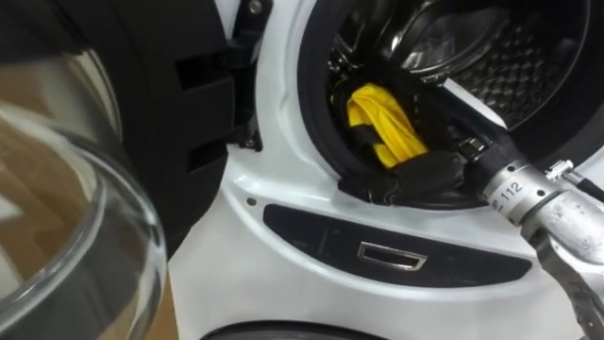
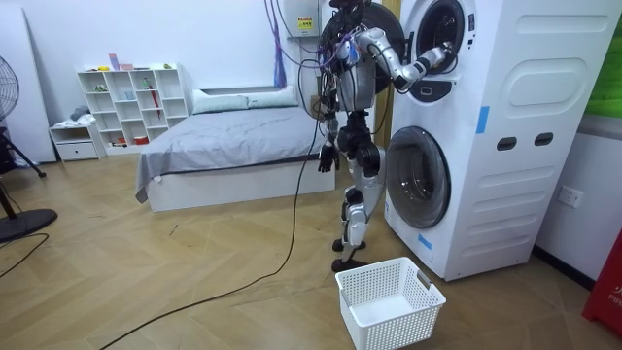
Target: Pick clothes from washing machine
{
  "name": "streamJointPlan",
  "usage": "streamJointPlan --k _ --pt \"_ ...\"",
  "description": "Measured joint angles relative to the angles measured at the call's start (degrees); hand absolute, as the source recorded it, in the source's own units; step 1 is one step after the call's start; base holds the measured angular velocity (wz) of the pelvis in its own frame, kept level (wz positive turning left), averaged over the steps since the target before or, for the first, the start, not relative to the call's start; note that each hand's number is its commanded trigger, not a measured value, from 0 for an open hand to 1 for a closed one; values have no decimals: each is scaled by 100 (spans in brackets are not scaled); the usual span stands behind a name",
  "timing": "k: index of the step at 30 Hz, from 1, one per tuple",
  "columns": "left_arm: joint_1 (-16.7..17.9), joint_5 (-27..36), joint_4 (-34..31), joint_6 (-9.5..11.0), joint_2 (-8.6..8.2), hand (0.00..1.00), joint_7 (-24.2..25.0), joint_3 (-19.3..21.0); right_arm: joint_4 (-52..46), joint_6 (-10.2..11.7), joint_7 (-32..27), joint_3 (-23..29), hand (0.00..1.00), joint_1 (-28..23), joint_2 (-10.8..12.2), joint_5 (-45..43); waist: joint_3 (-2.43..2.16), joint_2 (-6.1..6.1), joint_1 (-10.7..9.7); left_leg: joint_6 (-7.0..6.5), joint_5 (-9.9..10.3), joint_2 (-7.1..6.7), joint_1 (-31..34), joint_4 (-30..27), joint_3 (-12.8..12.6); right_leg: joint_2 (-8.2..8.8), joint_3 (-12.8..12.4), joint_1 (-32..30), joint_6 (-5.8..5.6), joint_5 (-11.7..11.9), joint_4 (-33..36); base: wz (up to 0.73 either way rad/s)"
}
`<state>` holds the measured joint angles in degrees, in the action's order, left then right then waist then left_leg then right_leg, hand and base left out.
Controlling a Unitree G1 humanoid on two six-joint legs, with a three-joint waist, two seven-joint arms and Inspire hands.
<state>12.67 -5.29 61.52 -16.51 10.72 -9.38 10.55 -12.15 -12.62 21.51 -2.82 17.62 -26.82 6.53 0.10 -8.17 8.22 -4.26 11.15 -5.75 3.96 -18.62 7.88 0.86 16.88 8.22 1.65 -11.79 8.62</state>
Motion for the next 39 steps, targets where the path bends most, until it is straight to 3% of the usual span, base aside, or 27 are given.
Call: streamJointPlan --k 2,3,5,11,15,27,39 --pt "-10 -7 0 4 47 0 50 0 -35 1 141 -3 6 3 -31 -376 -11 -51 10 -4 -5 -2 10 -1 12 -10 40 -5 1 0 -2 8" --pt "-12 -11 1 4 88 0 77 -1 -42 0 275 -4 56 30 -46 -537 -14 -91 6 -2 -7 -3 4 -2 18 -23 41 -10 3 0 -2 0" --pt "-38 -56 9 10 123 0 108 -2 -41 2 430 35 100 67 -55 -717 -4 -140 -8 1 -7 -28 -10 -9 19 -40 41 6 7 0 -10 0" --pt "-202 -118 41 70 204 0 124 6 -171 -18 644 153 100 144 -210 -943 25 -225 -13 1 -6 -31 34 -14 19 -41 29 -9 10 -1 -6 -1" --pt "-249 -118 40 71 203 0 130 43 -459 -312 605 150 100 114 -207 -1173 25 -227 -34 -5 -6 -48 42 -12 31 -39 -25 -56 -1 5 -1 -1" --pt "-242 -249 32 165 193 0 127 39 -1164 -695 709 117 100 19 -193 -1933 18 -232 -50 -27 -8 -24 40 -7 22 -27 -73 -77 -16 25 62 0" --pt "-145 -344 33 188 184 0 74 40 -1606 -740 740 124 100 -83 -189 -2238 -7 -103 -123 -62 10 -29 35 2 13 -10 -96 -93 -33 41 123 0"
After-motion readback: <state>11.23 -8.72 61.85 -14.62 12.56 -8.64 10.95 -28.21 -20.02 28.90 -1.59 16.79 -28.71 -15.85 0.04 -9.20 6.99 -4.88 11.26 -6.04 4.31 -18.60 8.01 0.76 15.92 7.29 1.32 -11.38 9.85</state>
